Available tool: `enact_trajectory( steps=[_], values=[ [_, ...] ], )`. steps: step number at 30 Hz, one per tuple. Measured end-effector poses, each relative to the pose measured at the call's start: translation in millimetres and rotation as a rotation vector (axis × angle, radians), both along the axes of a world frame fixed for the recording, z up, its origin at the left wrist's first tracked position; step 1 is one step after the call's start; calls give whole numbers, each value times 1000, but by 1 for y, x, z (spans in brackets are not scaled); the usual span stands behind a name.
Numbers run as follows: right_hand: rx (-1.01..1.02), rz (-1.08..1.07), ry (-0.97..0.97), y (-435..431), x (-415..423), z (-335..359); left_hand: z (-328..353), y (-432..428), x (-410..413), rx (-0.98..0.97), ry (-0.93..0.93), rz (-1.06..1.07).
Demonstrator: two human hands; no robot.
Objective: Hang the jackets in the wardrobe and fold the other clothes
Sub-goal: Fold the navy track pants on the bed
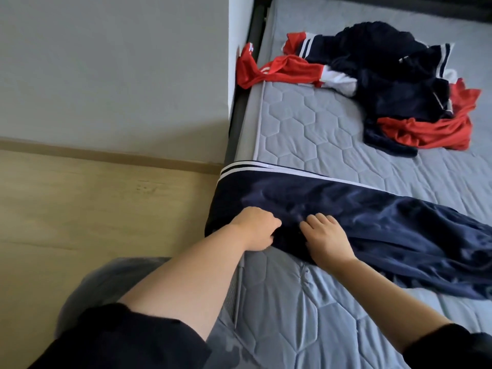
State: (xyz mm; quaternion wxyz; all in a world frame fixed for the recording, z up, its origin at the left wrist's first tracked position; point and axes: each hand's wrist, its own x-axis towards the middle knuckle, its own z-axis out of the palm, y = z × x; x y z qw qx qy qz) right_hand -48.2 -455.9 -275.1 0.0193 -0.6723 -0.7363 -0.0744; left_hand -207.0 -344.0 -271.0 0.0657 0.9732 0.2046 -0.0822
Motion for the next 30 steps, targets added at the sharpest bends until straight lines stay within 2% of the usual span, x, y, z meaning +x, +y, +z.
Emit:
enact_trajectory(
  steps=[4,8,11,15,16,18,20,21,23,24,27,30],
  values=[
    [187,-20,42,-10,6,1,0,-10,-2,110,-20,74],
    [397,0,199,-21,10,6,4,-21,3,221,-88,162],
    [372,32,273,-26,6,11,10,-27,7,275,-87,129],
    [263,106,237,-34,4,13,25,-33,2,401,-92,-26],
    [182,120,195,-36,4,13,22,-32,0,354,-54,-22],
    [-80,110,146,-37,5,7,8,-25,-4,252,46,114],
    [-311,-35,254,-36,6,0,0,-13,-14,180,105,326],
    [-336,-136,390,-33,6,0,-3,-8,-19,144,95,426],
    [-228,-299,625,-24,7,3,-7,5,-28,5,42,592],
    [-148,-341,663,-18,8,6,-7,11,-32,-81,4,675],
    [-10,-392,640,3,4,14,-9,26,-40,-222,-112,857],
    [22,-370,625,31,1,16,-12,37,-38,-299,-238,915]
  ],
)
